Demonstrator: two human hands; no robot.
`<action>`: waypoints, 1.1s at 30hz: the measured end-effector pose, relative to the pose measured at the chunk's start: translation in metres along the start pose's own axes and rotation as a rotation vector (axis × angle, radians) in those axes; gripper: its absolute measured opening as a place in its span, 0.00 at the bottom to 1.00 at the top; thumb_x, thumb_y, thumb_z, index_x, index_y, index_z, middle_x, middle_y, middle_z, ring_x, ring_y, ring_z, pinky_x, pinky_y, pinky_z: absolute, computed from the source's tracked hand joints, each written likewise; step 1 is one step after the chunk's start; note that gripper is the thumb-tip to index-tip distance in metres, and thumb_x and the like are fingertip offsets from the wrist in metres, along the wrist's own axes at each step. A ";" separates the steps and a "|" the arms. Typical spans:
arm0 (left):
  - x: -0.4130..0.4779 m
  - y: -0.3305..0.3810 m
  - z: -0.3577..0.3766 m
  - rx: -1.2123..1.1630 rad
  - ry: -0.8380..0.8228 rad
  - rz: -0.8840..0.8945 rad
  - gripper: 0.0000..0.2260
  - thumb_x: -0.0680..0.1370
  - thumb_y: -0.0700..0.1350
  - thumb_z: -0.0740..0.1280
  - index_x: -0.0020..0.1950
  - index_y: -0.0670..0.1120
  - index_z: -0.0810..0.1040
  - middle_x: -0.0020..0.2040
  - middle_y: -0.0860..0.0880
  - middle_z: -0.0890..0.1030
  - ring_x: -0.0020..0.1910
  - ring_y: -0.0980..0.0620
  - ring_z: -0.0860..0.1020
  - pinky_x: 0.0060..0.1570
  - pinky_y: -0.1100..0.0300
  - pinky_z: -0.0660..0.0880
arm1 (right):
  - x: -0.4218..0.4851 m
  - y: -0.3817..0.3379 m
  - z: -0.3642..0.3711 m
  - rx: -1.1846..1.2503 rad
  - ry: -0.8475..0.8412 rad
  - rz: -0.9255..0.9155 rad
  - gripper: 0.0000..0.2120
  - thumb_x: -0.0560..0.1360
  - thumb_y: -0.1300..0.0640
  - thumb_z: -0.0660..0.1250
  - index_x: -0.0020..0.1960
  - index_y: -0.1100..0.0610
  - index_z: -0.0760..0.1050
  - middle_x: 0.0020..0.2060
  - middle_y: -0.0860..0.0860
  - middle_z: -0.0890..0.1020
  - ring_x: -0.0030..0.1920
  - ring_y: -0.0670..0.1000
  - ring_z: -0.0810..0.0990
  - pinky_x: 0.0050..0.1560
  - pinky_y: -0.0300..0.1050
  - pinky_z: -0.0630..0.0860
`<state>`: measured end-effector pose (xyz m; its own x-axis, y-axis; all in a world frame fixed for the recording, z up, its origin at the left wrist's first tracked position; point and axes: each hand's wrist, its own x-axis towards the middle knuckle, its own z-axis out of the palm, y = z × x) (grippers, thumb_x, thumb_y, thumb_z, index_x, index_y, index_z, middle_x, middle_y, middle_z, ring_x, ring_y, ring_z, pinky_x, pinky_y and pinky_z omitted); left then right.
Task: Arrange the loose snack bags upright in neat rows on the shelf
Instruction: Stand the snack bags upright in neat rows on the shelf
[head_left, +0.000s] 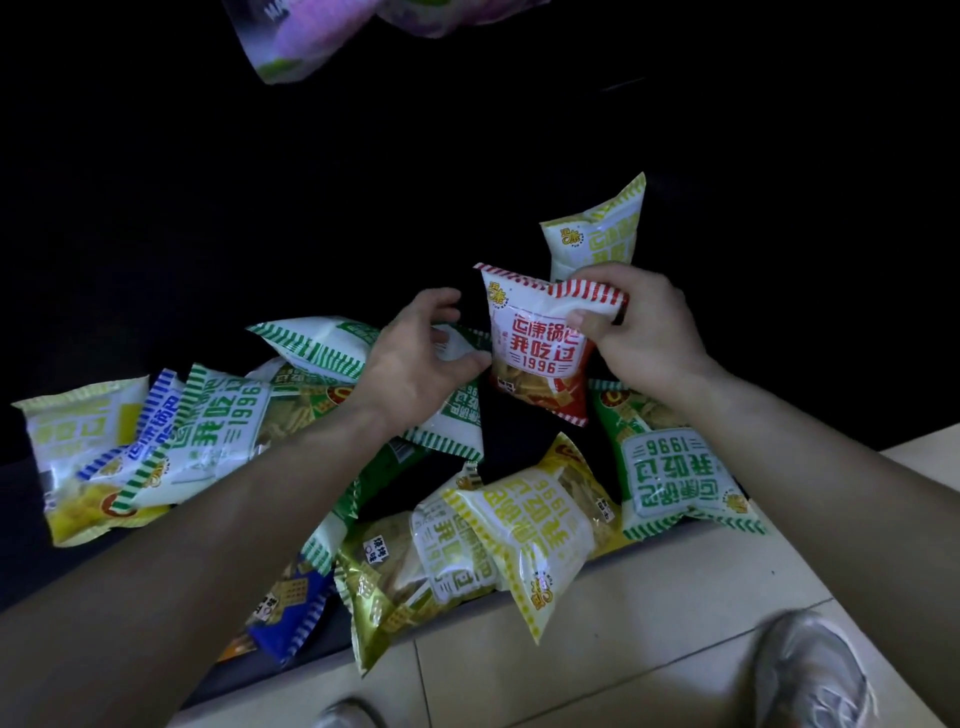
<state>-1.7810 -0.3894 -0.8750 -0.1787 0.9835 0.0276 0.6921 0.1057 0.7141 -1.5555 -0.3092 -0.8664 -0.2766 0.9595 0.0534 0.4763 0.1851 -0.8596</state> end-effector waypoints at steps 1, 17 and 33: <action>0.000 0.001 0.000 -0.005 -0.009 -0.010 0.36 0.71 0.54 0.76 0.75 0.51 0.64 0.66 0.53 0.74 0.61 0.53 0.75 0.58 0.52 0.75 | 0.002 -0.002 -0.001 0.009 -0.020 -0.014 0.14 0.75 0.60 0.72 0.59 0.48 0.80 0.46 0.40 0.82 0.46 0.33 0.79 0.41 0.25 0.73; 0.012 0.039 -0.016 0.232 -0.253 0.118 0.30 0.62 0.54 0.82 0.58 0.55 0.72 0.47 0.62 0.77 0.46 0.61 0.79 0.43 0.66 0.78 | 0.004 -0.012 -0.025 0.061 -0.354 -0.098 0.14 0.75 0.65 0.72 0.53 0.46 0.78 0.50 0.47 0.82 0.53 0.47 0.81 0.55 0.51 0.81; 0.074 0.097 0.022 0.048 0.024 0.024 0.29 0.65 0.50 0.81 0.62 0.49 0.74 0.44 0.57 0.78 0.36 0.65 0.75 0.29 0.76 0.68 | -0.048 0.076 -0.051 -0.385 -0.194 0.242 0.19 0.76 0.54 0.71 0.66 0.52 0.73 0.60 0.51 0.74 0.56 0.52 0.78 0.55 0.46 0.75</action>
<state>-1.7118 -0.3032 -0.8187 -0.1782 0.9821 0.0617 0.7292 0.0897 0.6784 -1.4634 -0.3300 -0.9087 -0.2523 0.9344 -0.2515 0.8100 0.0617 -0.5832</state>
